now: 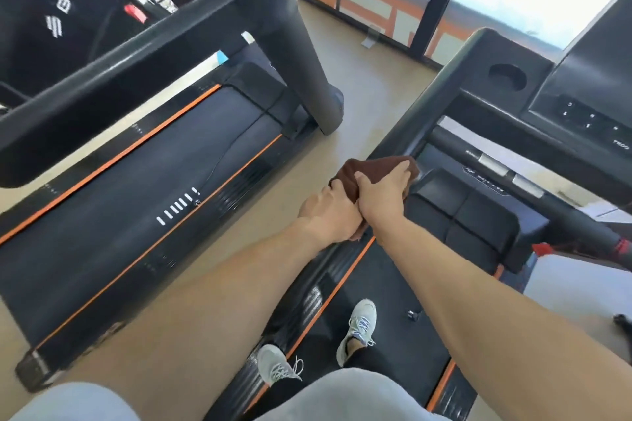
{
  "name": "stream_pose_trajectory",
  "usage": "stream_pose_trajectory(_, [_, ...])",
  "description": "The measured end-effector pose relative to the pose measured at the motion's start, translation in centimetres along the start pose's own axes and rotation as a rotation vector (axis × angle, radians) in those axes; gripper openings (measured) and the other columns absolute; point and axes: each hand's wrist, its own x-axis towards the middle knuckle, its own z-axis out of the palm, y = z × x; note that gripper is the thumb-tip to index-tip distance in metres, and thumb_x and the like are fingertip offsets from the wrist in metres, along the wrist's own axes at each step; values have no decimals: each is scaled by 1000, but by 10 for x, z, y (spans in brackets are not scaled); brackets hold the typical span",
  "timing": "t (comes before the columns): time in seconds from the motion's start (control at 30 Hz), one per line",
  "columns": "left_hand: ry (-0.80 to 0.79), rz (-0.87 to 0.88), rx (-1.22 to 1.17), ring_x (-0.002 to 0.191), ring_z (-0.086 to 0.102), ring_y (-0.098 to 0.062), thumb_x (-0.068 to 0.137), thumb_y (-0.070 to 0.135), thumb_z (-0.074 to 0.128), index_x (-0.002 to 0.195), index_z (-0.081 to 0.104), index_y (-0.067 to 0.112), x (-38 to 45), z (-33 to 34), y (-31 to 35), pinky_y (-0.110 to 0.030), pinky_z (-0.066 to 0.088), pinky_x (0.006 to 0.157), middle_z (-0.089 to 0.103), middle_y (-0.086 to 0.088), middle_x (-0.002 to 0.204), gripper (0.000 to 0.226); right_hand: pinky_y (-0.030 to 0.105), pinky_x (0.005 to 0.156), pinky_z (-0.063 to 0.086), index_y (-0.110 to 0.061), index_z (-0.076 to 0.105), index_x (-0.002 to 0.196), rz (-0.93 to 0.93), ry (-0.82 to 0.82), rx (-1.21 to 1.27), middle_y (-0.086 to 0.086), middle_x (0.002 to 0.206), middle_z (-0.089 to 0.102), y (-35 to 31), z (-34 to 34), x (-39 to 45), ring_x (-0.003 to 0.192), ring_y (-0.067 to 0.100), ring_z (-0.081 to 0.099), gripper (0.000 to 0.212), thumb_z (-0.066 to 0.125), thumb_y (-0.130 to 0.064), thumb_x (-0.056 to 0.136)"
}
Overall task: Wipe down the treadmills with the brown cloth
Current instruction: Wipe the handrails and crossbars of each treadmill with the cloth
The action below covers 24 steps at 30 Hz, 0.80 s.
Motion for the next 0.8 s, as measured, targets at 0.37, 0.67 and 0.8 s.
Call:
stream_pose_trajectory(0.37, [-124, -17, -268, 122, 62, -12, 73, 66, 78, 147, 44, 47, -119, 19, -145, -29, 47, 104, 66, 16, 132, 83, 29, 125, 7, -18, 35, 158, -460, -49, -288, -4, 172, 9, 69, 54, -131, 158, 12, -9, 52, 47, -23, 108])
stream_pose_trajectory(0.67, [-167, -133, -765, 102, 68, -6, 89, 4, 61, 107, 70, 34, -140, 70, -211, -23, 50, 95, 76, 12, 104, 36, 42, 114, 30, -26, 66, 94, -960, -258, -971, -6, 98, 73, 61, 92, -161, 110, 18, 63, 35, 42, -52, 93])
stream_pose_trajectory(0.8, [-130, -155, -851, 83, 55, 6, 109, 4, 36, 102, 60, 23, -137, 71, -204, -5, 40, 77, 62, 14, 93, 32, 42, 92, 35, -20, 60, 76, -876, -341, -1197, 2, 79, 70, 39, 102, -148, 82, 25, 63, 49, 32, -55, 96])
